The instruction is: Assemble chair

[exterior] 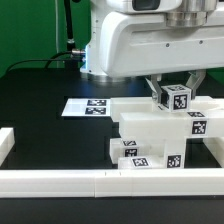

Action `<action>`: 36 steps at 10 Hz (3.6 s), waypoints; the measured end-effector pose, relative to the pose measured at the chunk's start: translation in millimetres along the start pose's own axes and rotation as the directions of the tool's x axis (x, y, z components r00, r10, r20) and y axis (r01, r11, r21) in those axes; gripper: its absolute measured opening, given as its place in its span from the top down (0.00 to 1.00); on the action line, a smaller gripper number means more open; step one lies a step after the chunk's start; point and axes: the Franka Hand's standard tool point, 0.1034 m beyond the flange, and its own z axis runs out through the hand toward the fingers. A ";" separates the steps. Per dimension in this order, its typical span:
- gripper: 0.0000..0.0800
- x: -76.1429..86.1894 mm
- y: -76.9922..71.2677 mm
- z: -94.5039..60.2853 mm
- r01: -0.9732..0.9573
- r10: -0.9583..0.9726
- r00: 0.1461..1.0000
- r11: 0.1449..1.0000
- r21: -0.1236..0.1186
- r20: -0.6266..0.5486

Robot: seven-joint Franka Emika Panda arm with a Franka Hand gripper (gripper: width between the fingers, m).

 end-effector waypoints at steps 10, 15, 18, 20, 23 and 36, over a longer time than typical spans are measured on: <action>0.65 3.2 1.4 -0.5 -0.001 0.000 1.000 1.000 -0.006 -0.019; 0.65 3.5 3.1 -0.5 -0.226 0.226 0.974 0.974 0.002 -0.028; 0.65 5.7 0.0 -0.2 -0.578 0.579 0.815 0.815 0.028 -0.032; 0.65 6.2 -1.3 -0.3 -0.736 0.738 0.675 0.675 0.050 -0.017; 0.65 5.3 6.1 -0.9 -0.877 0.878 0.478 0.476 0.068 0.007; 0.19 4.7 10.8 -1.2 -0.476 0.476 0.878 0.879 0.016 -0.049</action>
Offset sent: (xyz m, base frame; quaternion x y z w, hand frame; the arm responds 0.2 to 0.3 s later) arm -0.0052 0.0025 -0.0058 0.0035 0.0221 -0.0094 0.9997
